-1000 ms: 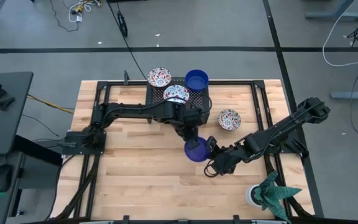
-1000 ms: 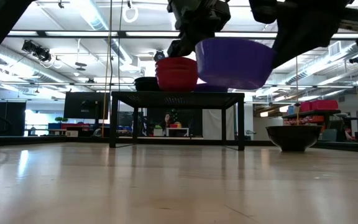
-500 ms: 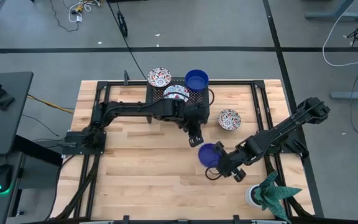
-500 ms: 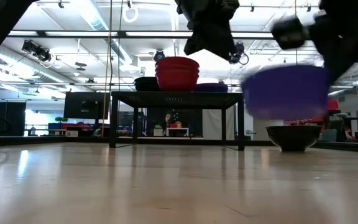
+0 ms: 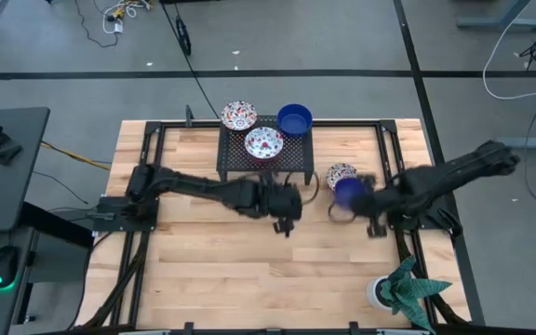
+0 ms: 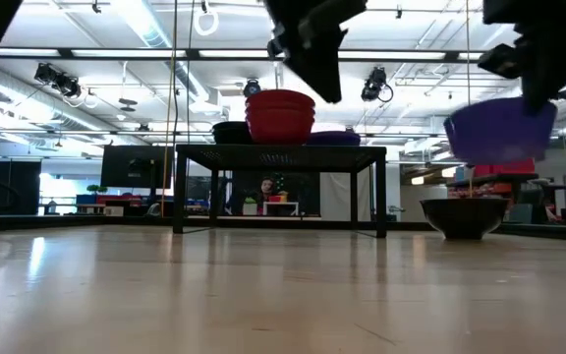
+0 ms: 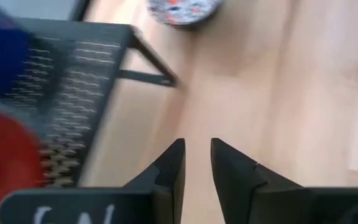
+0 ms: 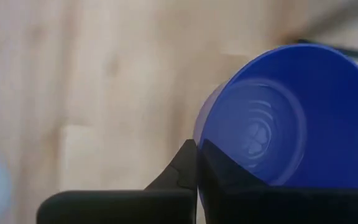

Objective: Pick & Place Mini bowls
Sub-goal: Stack the blue bowl on the blue bowl on the shelf

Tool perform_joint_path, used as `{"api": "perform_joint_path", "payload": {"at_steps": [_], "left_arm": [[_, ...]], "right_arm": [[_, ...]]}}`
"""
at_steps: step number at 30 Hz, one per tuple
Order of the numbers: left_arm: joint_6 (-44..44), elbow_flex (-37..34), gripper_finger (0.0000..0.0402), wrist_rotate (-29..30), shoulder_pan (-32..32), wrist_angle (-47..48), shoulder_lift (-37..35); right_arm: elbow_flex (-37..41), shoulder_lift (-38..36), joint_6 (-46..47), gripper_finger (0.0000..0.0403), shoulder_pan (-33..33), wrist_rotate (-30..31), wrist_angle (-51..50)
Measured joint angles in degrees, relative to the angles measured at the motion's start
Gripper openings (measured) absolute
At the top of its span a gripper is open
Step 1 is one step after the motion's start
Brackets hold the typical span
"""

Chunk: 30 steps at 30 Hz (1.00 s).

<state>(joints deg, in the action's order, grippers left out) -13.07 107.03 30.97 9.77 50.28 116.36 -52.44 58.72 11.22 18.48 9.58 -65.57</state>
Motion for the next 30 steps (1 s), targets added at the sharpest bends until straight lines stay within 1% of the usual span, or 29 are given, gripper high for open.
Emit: {"api": "perform_joint_path", "payload": {"at_steps": [2, 4, 7, 11, 13, 16, 20, 23, 26, 30], "left_arm": [[-2.07, -5.92, 0.0079, 0.03, 2.07, -5.28, -1.47], [-4.45, -12.58, 0.0078, -0.09, 4.04, -11.75, -3.05], [-7.68, -22.69, 0.0078, -0.48, 6.68, -21.91, -5.37], [-12.69, -35.11, 0.0078, -0.39, 8.91, -38.89, -8.28], [-14.84, -40.53, 0.0078, -0.11, 9.44, -47.94, -9.1], [-17.84, -47.65, 0.0078, 1.25, 10.11, -58.51, -9.63], [-21.33, -54.4, 0.0078, 3.38, 10.89, -68.21, -9.62], [-24.21, -57.93, 0.0078, 4.83, 11.43, -72.76, -9.62], [-25.4, -59.84, 0.0078, 6.06, 12.04, -76.06, -9.62], [-26.44, -60.2, 0.0078, 6.46, 12.67, -76.36, -9.6]], "right_arm": [[-0.02, -3.83, 1.07, 0.0, -4.62, 2.53, -2.9], [-0.03, -5.83, 1.7, 0.0, -9.62, 4.16, -4.25], [-1.28, -5.88, -1.4, 0.0, -17.51, 5.66, -5.29], [-6.3, -1.39, -7.48, 0.0, -26.66, 7.46, -3.66], [-9.89, 2.21, -11.42, 0.0, -30.38, 7.87, -2.3], [-16.02, 8.37, -17.24, 0.0, -35.16, 7.99, 0.65], [-25.79, 17.97, -26.21, 0.0, -38.85, 8.04, 2.93], [-33.44, 24.72, -33.47, 0.0, -39.34, 9.27, 4.56], [-40.69, 30.7, -39.7, 0.0, -39.32, 10.96, 5.48], [-48.54, 37.21, -44.61, 0.0, -39.33, 10.82, 4.4]]}}
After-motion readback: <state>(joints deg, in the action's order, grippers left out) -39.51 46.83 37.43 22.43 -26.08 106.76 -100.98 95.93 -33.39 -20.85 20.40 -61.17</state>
